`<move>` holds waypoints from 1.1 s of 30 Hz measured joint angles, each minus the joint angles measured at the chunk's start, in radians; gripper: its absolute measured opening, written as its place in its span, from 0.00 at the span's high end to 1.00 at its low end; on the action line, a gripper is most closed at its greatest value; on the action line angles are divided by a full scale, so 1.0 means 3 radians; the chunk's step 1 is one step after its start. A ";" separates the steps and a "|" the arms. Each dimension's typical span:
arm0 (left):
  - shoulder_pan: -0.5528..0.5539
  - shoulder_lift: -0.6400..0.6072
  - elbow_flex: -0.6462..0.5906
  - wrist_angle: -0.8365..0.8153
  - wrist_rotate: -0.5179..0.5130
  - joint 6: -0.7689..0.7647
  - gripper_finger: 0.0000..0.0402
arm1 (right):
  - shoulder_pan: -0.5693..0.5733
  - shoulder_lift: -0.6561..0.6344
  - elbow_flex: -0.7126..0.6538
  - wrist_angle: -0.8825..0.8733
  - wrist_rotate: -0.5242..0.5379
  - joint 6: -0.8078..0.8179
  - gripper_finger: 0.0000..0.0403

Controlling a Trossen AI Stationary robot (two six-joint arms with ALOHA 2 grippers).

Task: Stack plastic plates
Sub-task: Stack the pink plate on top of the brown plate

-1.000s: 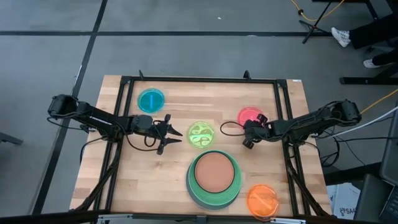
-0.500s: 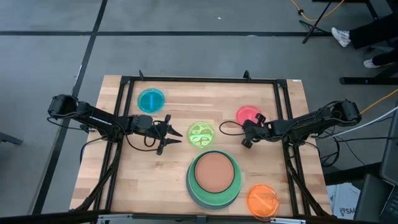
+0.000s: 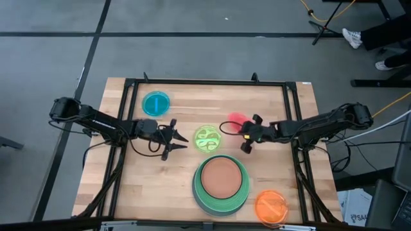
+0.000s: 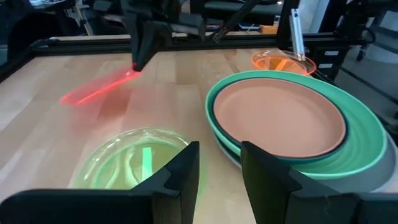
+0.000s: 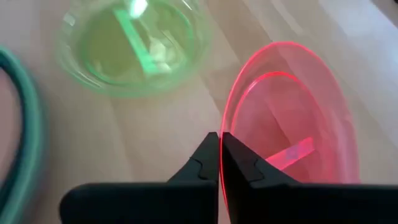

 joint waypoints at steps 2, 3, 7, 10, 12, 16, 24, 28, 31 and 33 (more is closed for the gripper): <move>-0.0035 0.0000 0.0000 0.0000 0.0001 0.0000 0.72 | 0.0000 0.0000 0.0073 0.0014 -0.0057 -0.0029 1.00; -0.0045 0.0000 0.0000 0.0000 0.0002 0.0000 0.72 | 0.0013 0.0000 0.0108 0.0022 -0.0073 -0.0026 1.00; -0.0065 0.0000 0.0000 0.0001 0.0001 0.0000 0.72 | 0.0176 0.0000 0.0203 0.0283 -0.0069 -0.0028 1.00; -0.0065 0.0000 0.0000 -0.0001 0.0000 -0.0001 0.72 | 0.0356 0.0000 0.0287 0.0507 -0.0072 -0.0050 1.00; -0.0065 0.0000 0.0000 -0.0008 0.0000 -0.0004 0.72 | 0.0474 0.0000 0.0340 0.0605 -0.0071 -0.0110 1.00; -0.0065 0.0000 0.0000 -0.0010 0.0000 -0.0019 0.72 | 0.0699 0.0000 0.0412 0.0843 -0.0057 -0.0190 1.00; -0.0065 0.0000 0.0000 -0.0011 0.0000 -0.0018 0.72 | 0.1062 0.0015 0.0421 0.1298 -0.0068 -0.0194 1.00; -0.0065 0.0000 0.0000 -0.0011 -0.0055 -0.0017 0.72 | 0.1207 0.0051 0.0422 0.1488 -0.0068 -0.0193 1.00; -0.0065 0.0000 0.0000 -0.0010 -0.0149 -0.0017 0.72 | 0.1307 0.0154 0.0422 0.1639 -0.0069 -0.0197 1.00; -0.0065 0.0000 0.0000 -0.0011 -0.0160 -0.0017 0.72 | 0.1355 0.0239 0.0422 0.1758 -0.0071 -0.0202 1.00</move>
